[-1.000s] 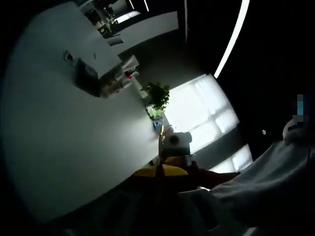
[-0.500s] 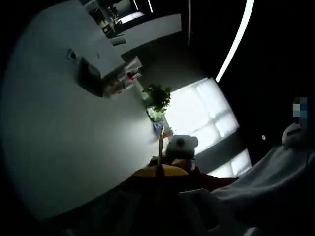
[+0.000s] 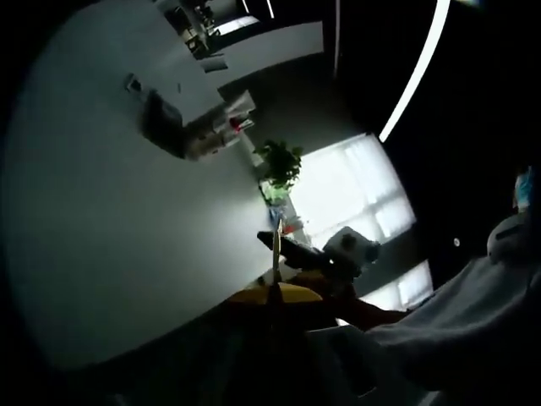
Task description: Arrange the skincare products in the storage area until every visible bottle or jar stands upright without overlapping.
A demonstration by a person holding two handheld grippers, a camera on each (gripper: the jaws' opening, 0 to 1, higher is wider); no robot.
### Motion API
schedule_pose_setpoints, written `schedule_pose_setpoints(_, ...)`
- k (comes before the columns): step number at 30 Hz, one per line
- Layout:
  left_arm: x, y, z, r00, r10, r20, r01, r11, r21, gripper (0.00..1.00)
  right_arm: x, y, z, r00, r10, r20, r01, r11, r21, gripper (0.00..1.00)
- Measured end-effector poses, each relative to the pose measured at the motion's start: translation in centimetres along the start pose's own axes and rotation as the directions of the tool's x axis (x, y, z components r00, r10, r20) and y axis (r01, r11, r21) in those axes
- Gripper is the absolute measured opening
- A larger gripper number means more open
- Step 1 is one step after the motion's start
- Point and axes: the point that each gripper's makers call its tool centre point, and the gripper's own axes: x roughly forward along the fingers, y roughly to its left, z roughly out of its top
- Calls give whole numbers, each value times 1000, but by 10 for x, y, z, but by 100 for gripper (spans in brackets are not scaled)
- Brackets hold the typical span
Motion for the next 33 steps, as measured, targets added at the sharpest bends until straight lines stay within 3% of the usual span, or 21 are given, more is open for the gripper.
schedule_pose_setpoints(2, 0, 2, 0, 1000, 8, -3, -8, 1000, -5, 0, 0, -5, -2, 999, -51, 0, 51, 996, -74, 56)
schedule_pose_setpoints(4, 1, 4, -2, 1000, 21, -11, -21, 1000, -8, 0, 3, -7, -7, 997, -80, 4, 80, 992, -94, 60)
schedule_pose_setpoints(6, 1, 5, -3, 999, 29, -14, -29, 1000, -10, 0, 5, -12, -14, 993, -112, -35, 106, 986, -125, 62)
schedule_pose_setpoints(7, 2, 5, -3, 999, 33, -14, -33, 999, -8, 0, 8, -13, -14, 991, -128, -40, 119, 976, -184, 62)
schedule_pose_setpoints(10, 1, 9, -3, 999, 49, -13, -49, 999, -8, 0, 12, -3, -16, 993, -110, -46, 97, 968, -232, 62)
schedule_pose_setpoints(13, 1, 11, 0, 998, 58, -1, -58, 998, -17, 0, 15, 3, -26, 990, -108, -96, 70, 940, -334, 60)
schedule_pose_setpoints(24, 0, 28, 8, 995, 104, -11, -104, 992, -68, 0, 19, 5, -34, 987, -90, -134, 39, 939, -342, 58)
schedule_pose_setpoints(28, 2, 34, 17, 991, 127, -29, -129, 990, -65, 0, 18, 1, -41, 977, -124, -171, 51, 924, -379, 58)
schedule_pose_setpoints(33, 6, 37, 35, 987, 153, -44, -155, 987, -46, 0, 16, -4, -37, 978, -146, -148, 77, 915, -397, 57)
